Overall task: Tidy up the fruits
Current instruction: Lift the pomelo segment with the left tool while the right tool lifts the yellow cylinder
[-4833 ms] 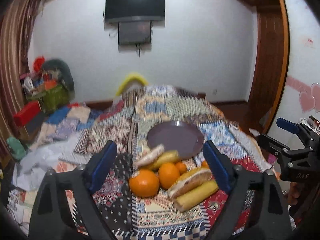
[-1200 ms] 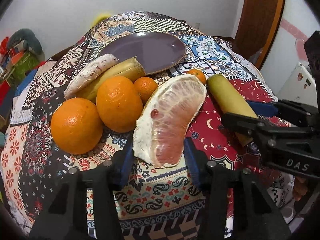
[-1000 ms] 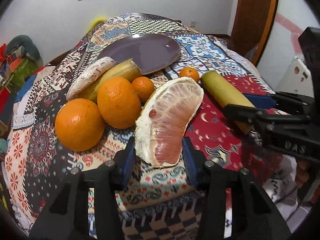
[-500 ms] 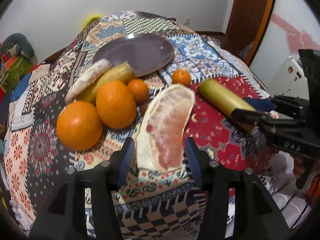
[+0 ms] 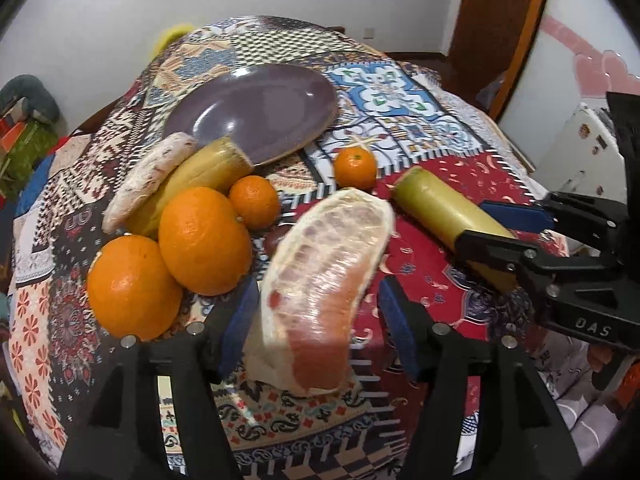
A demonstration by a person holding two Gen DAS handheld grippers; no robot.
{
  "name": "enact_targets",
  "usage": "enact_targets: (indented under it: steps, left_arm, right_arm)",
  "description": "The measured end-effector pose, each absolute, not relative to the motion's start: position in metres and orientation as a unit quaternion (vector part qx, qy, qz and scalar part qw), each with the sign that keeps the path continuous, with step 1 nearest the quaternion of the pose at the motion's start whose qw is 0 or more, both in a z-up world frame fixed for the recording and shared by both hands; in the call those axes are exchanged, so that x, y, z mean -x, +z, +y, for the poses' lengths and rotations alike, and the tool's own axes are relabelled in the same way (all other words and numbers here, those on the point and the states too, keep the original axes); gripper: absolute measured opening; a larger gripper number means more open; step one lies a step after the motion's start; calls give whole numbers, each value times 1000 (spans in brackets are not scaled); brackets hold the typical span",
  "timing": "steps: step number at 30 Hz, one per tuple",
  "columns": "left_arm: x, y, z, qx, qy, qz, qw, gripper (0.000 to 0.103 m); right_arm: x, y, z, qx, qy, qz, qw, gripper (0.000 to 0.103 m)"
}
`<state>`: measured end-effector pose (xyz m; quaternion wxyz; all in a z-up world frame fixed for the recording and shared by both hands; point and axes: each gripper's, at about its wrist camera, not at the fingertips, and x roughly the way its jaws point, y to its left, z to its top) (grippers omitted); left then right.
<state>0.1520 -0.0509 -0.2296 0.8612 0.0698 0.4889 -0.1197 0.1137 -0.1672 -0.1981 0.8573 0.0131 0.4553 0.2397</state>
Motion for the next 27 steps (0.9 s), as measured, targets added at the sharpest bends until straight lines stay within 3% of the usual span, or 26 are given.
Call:
enact_targets:
  steps: [23, 27]
  left_arm:
    - [-172, -246, -58, -28, -120, 506, 854, 62]
    - [-173, -245, -58, -35, -109, 499, 859, 53]
  right_arm:
    - [-121, -210, -163, -17, 247, 460, 853, 36]
    - [-120, -209, -161, -12, 243, 455, 857, 35]
